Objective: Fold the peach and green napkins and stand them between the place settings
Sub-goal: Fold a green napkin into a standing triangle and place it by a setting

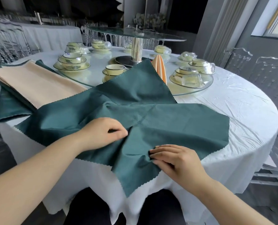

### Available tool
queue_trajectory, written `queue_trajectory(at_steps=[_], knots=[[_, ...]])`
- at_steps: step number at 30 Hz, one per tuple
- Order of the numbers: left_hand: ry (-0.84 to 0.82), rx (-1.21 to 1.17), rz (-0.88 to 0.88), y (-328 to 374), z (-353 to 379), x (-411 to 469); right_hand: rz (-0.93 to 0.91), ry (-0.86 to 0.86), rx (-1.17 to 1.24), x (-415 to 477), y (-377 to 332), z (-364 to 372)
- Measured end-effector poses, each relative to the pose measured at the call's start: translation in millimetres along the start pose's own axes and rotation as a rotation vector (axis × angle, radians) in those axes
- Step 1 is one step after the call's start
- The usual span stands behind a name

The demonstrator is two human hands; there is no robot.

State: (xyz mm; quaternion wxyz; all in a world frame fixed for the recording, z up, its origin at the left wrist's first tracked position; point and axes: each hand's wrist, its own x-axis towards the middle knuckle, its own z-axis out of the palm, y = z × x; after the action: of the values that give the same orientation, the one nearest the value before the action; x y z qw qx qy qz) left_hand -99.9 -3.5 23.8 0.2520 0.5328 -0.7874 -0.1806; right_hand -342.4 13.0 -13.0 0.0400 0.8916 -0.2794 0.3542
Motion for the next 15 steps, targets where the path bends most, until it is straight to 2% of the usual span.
queue_trajectory(at_steps=[2, 3, 5, 7, 9, 11, 12, 13, 15], knots=[[-0.091, 0.078, 0.028, 2, -7, -22, 0.187, 0.009, 0.174, 8, 0, -11], [-0.102, 0.233, 0.056, 2, -5, -35, 0.300, 0.025, 0.252, 13, 1, -18], [-0.061, 0.530, 0.186, -5, 5, -56, 0.481, 0.110, 0.344, 24, 3, -30], [0.052, 0.567, 0.235, -9, 14, -67, 0.545, 0.162, 0.335, 36, 4, -41], [0.182, 0.442, 0.307, -9, 18, -71, 0.554, 0.105, 0.300, 46, 2, -50], [0.241, 0.245, 0.225, 6, 14, -72, 0.602, -0.038, 0.284, 55, 1, -61], [0.237, 0.096, 0.123, 13, 5, -72, 0.637, -0.128, 0.287, 60, 2, -68], [0.187, -0.060, 0.005, 19, -3, -71, 0.679, -0.215, 0.300, 65, 3, -74], [-0.033, -0.408, -0.217, 17, -20, -70, 0.769, -0.358, 0.371, 73, 8, -82]])
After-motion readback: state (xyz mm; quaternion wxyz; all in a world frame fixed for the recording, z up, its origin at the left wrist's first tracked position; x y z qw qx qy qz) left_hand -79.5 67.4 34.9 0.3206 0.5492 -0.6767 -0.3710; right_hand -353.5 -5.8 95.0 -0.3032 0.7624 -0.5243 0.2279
